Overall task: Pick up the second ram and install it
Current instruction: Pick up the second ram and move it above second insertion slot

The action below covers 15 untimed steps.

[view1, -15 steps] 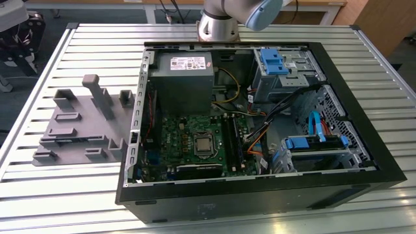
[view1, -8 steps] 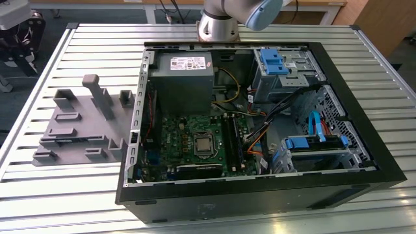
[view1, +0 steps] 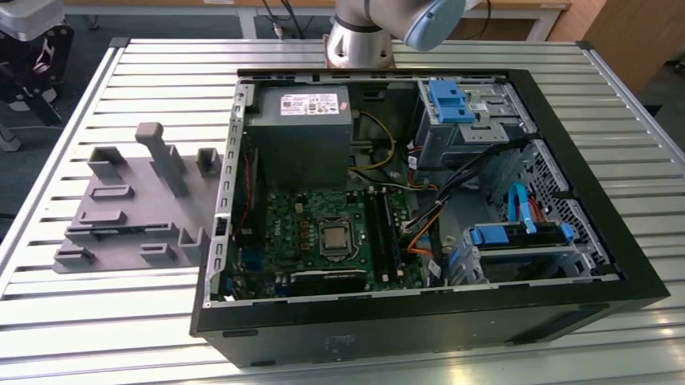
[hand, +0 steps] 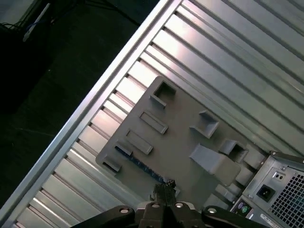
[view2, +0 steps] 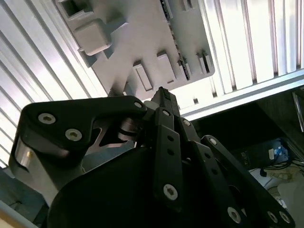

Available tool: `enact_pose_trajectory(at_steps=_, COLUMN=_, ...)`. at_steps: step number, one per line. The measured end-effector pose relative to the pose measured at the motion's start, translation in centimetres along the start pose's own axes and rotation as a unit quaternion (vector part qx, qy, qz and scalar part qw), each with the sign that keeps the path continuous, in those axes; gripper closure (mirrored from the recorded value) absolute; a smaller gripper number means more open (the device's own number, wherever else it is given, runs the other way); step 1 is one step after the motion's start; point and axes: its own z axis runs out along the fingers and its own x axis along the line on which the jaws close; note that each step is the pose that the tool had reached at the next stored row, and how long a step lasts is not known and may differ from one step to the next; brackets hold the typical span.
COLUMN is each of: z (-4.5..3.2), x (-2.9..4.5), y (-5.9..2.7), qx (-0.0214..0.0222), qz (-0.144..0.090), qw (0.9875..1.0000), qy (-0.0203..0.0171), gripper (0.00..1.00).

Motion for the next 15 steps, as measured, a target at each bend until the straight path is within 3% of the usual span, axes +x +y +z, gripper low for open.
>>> enact_pose_trajectory(at_steps=8, z=0.0, x=0.01, y=0.0, qx=-0.0002, qz=-0.048, qw=0.9989, qy=0.0014, gripper=0.89)
enact_pose_trajectory(at_steps=15, z=0.0, x=0.01, y=0.01, qx=-0.0004, qz=-0.083, qw=0.9966, qy=0.0025, gripper=0.89)
